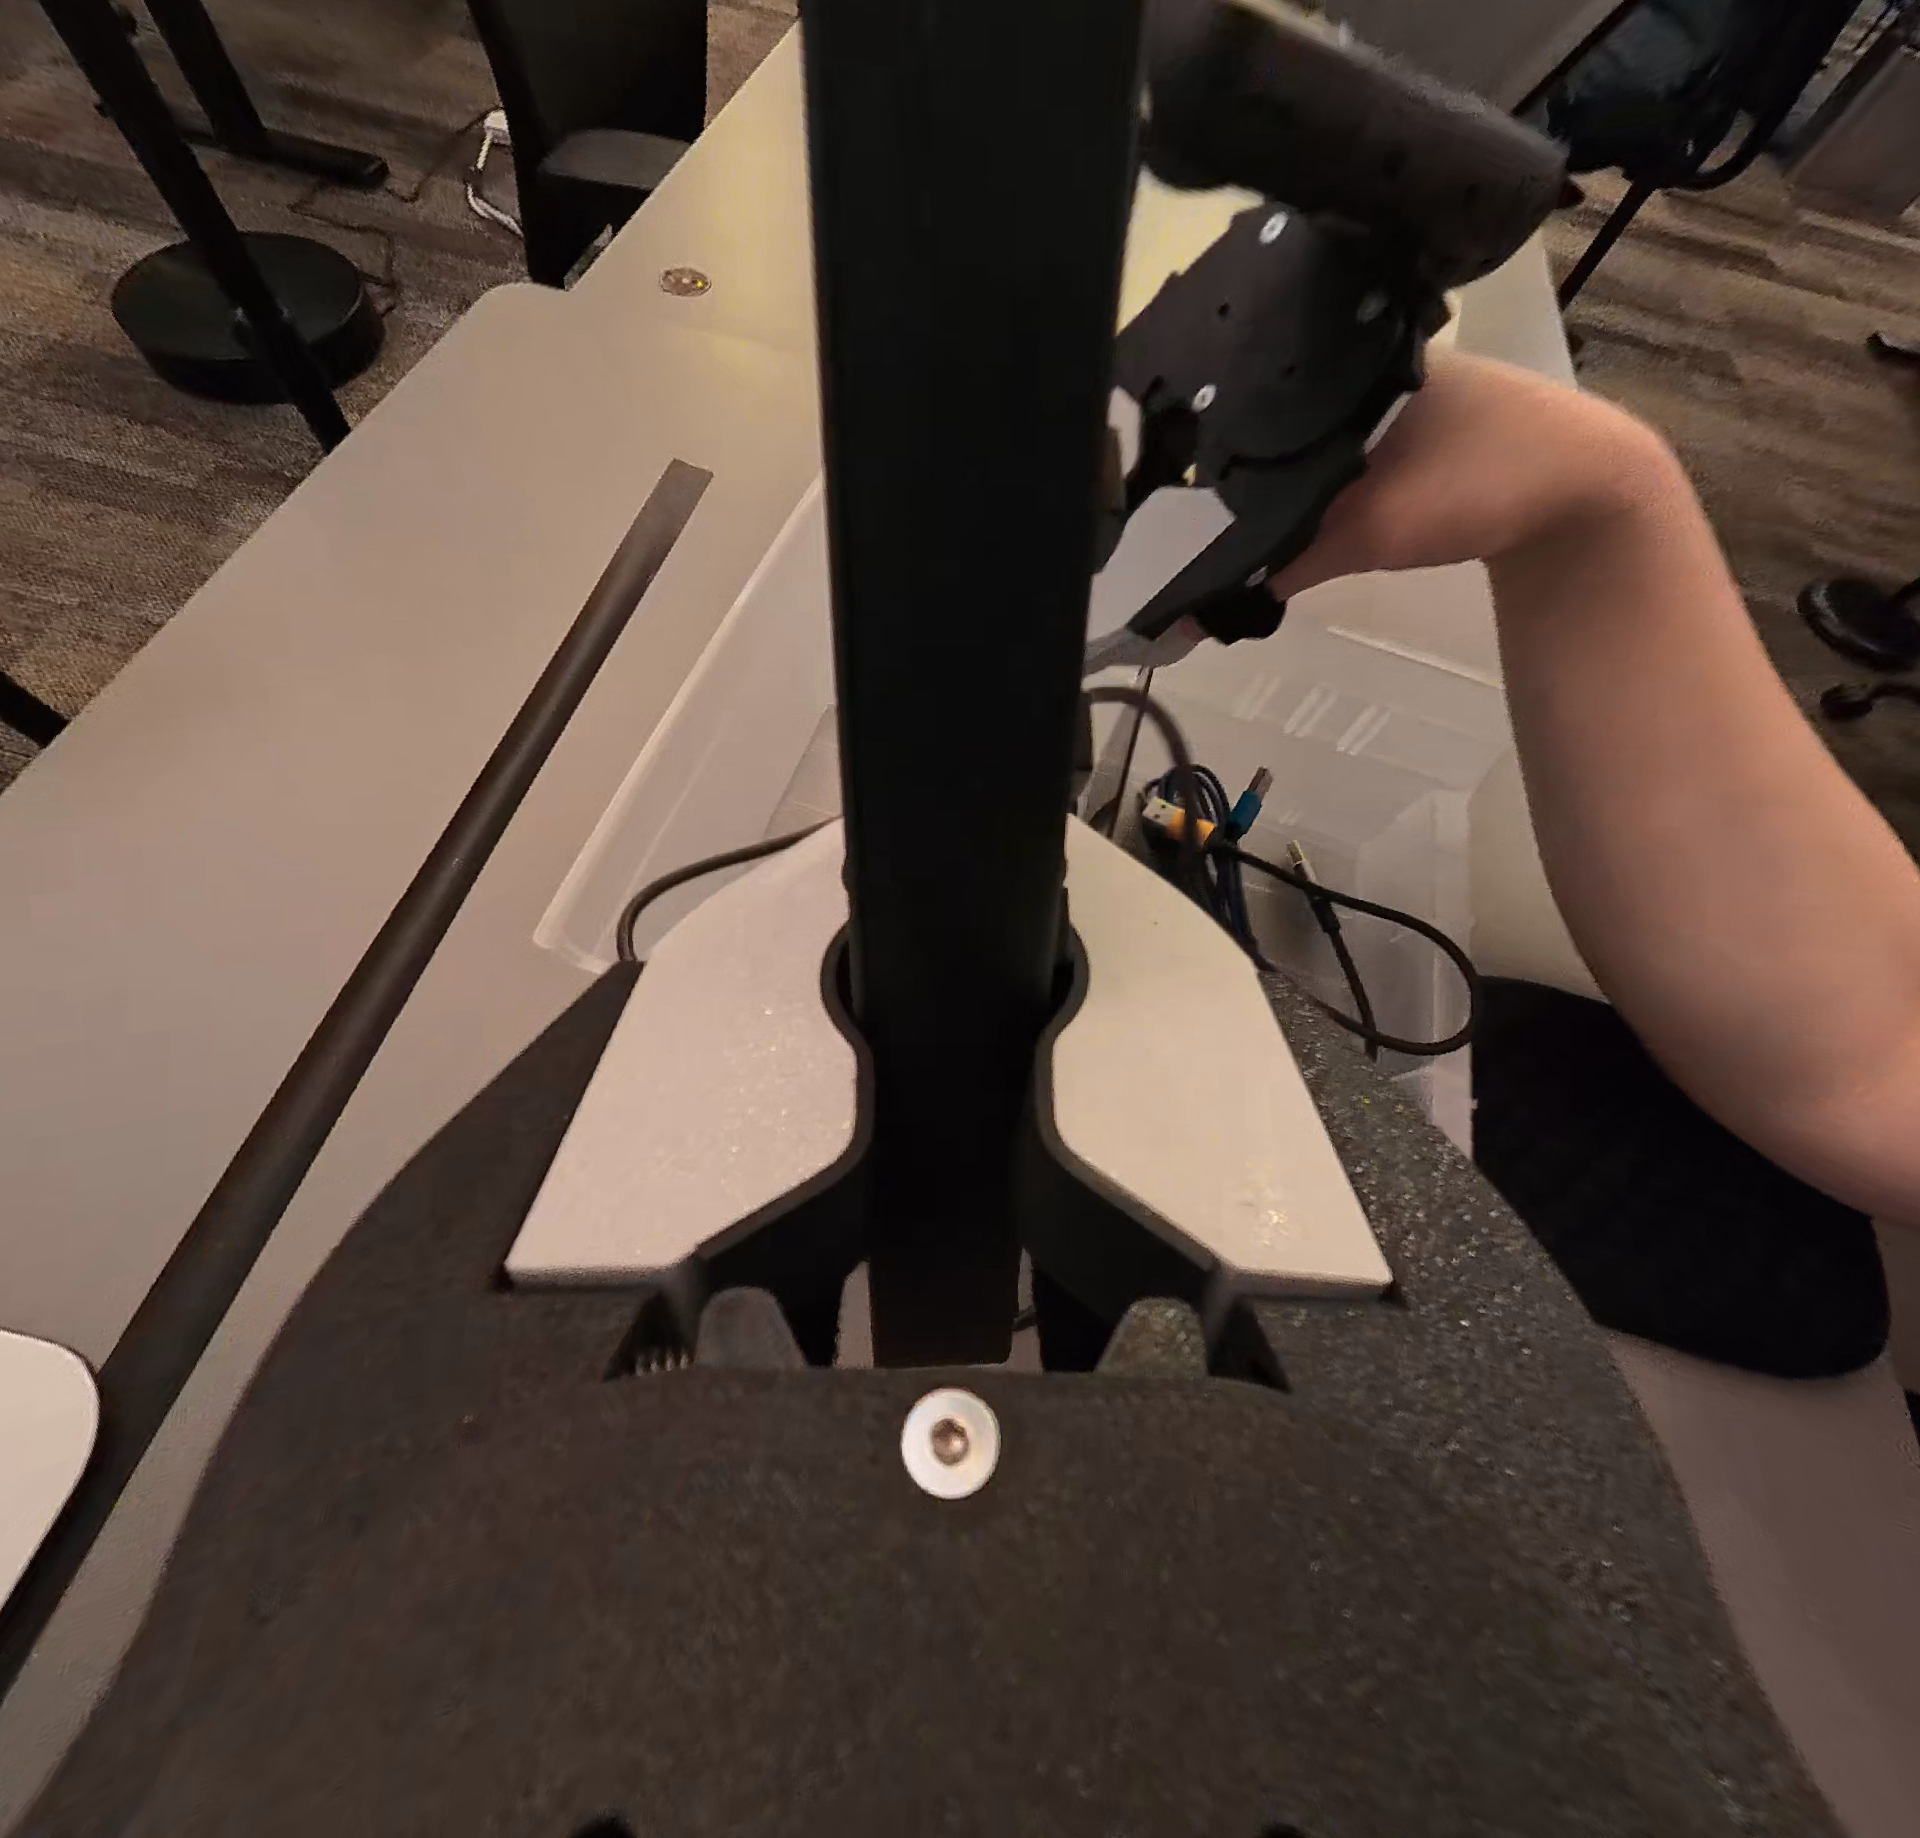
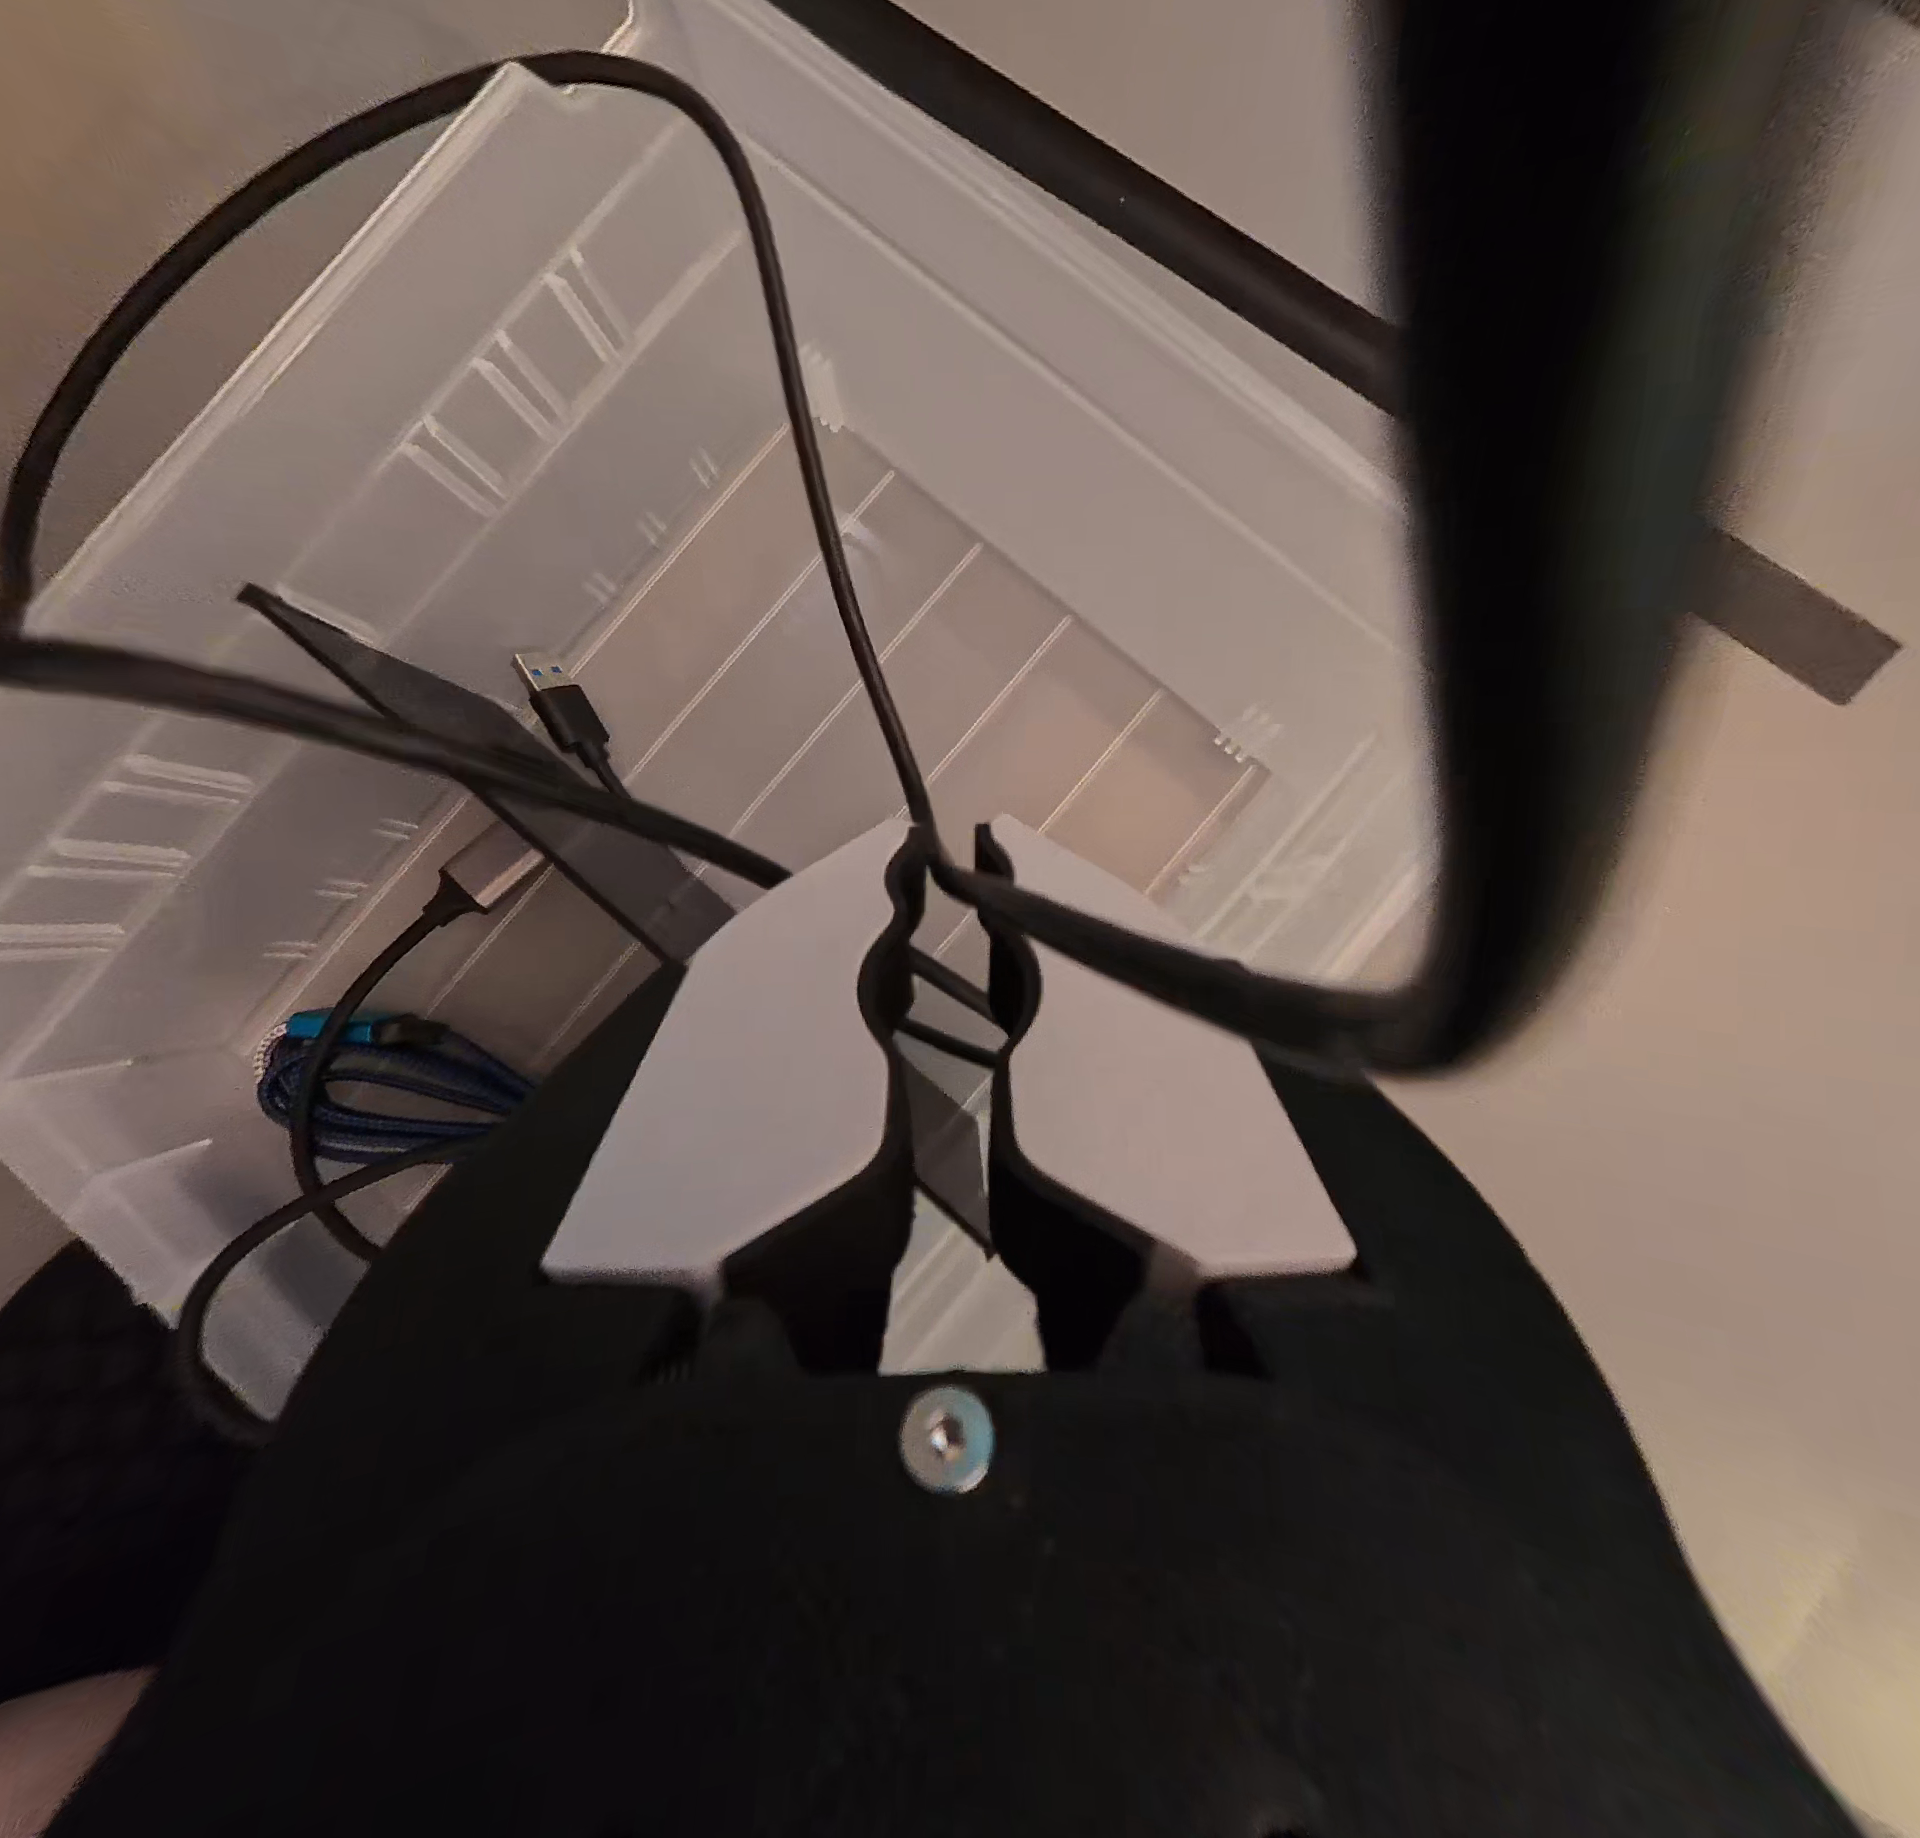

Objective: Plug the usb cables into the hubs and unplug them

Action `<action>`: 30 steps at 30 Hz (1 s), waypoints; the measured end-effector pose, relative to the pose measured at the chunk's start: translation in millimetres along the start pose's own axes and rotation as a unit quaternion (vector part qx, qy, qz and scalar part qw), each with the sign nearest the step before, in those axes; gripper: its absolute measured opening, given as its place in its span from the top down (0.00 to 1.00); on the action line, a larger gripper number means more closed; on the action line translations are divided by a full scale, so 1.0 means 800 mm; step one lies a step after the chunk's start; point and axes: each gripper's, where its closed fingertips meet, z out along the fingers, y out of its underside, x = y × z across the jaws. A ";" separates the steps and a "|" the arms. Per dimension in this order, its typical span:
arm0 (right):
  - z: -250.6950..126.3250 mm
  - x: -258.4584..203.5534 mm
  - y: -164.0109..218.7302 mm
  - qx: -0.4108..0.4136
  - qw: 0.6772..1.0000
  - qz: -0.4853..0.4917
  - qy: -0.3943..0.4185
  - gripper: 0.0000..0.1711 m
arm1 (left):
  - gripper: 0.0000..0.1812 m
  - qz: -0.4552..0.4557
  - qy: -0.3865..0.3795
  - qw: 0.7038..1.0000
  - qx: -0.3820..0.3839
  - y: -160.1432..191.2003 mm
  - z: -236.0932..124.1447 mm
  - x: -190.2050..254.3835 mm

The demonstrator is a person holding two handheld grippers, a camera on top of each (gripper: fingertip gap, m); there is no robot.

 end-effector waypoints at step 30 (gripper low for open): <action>-0.140 -0.118 -0.154 0.367 0.918 -0.144 -0.050 0.73 | 0.85 0.072 0.030 0.996 -0.033 0.010 0.001 0.019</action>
